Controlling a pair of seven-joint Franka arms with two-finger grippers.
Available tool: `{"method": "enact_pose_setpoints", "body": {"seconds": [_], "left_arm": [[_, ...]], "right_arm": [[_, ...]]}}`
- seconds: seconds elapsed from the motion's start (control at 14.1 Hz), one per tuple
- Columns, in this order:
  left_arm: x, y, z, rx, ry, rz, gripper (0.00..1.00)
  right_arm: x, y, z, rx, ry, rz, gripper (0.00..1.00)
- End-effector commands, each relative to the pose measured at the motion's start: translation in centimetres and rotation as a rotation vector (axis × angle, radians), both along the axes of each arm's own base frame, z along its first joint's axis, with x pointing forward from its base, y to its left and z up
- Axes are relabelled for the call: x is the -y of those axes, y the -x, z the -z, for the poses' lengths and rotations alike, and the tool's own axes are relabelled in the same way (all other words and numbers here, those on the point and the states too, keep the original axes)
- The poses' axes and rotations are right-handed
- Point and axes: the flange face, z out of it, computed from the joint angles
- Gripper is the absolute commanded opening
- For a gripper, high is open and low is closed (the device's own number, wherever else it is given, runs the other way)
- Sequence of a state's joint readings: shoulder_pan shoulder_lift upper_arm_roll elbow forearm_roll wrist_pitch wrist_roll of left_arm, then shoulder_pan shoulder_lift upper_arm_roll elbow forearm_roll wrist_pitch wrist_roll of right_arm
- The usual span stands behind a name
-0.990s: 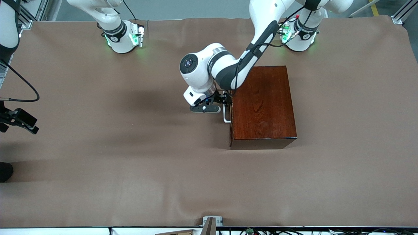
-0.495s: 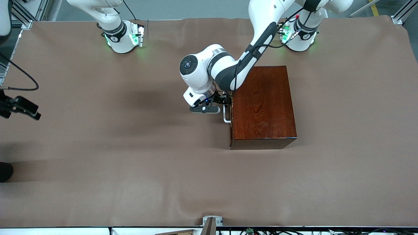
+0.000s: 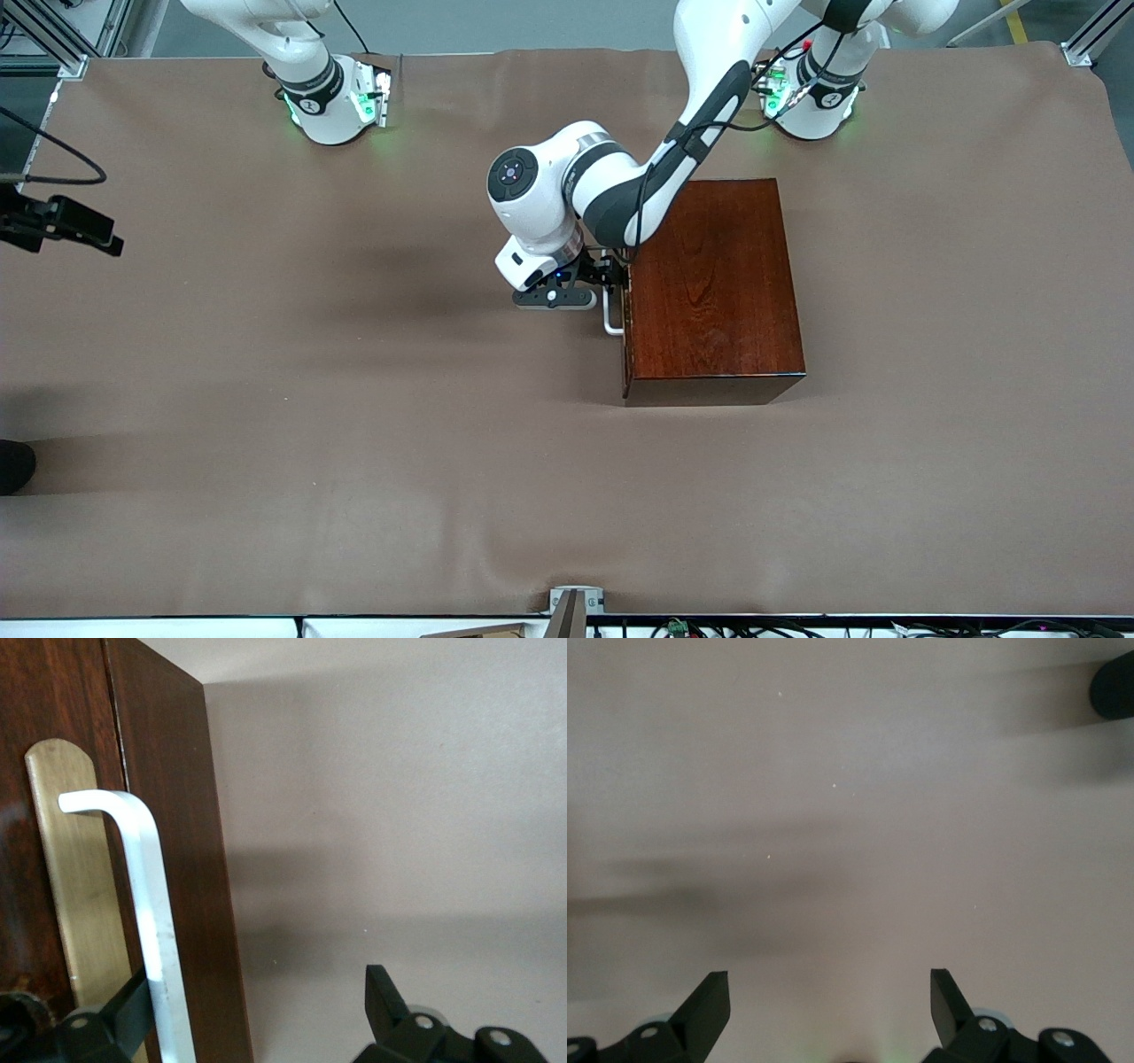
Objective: Open drawer, take yellow block, close drawer
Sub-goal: 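Pull the drawer open with the left gripper while the right gripper approaches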
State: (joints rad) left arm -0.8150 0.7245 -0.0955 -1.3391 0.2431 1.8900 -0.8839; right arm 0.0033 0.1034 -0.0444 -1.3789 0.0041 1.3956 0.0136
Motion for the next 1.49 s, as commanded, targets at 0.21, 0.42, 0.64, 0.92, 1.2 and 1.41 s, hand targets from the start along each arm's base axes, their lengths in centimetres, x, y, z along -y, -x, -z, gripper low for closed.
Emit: {"method": "enact_pose_setpoints", "body": {"seconds": [0.21,0.42,0.64,0.92,1.2,1.41], "left_arm": [[2.5,0.0,0.1,0.052,0.121,-0.009,1.00],[3.4,0.3,-0.2,0.049,0.187,-0.020,1.00],[4.5,1.3,-0.3,0.057,0.209,-0.006,1.00],[5.9,2.7,-0.5,0.072,0.235,-0.021,1.00],[6.3,2.8,-0.8,0.064,0.261,-0.032,1.00],[6.9,2.6,-1.7,0.058,0.328,-0.056,1.00]], "right_arm": [[-0.2,0.2,-0.3,-0.009,-0.066,0.009,1.00],[-0.8,0.2,-0.3,-0.010,-0.068,-0.003,1.00],[-3.0,-0.1,0.0,-0.012,-0.061,-0.044,1.00],[-3.3,-0.2,0.3,-0.017,-0.065,-0.041,1.00],[-3.7,-2.4,3.6,-0.037,-0.065,-0.052,1.00],[-5.4,-4.2,6.3,-0.045,-0.055,-0.079,1.00]]}}
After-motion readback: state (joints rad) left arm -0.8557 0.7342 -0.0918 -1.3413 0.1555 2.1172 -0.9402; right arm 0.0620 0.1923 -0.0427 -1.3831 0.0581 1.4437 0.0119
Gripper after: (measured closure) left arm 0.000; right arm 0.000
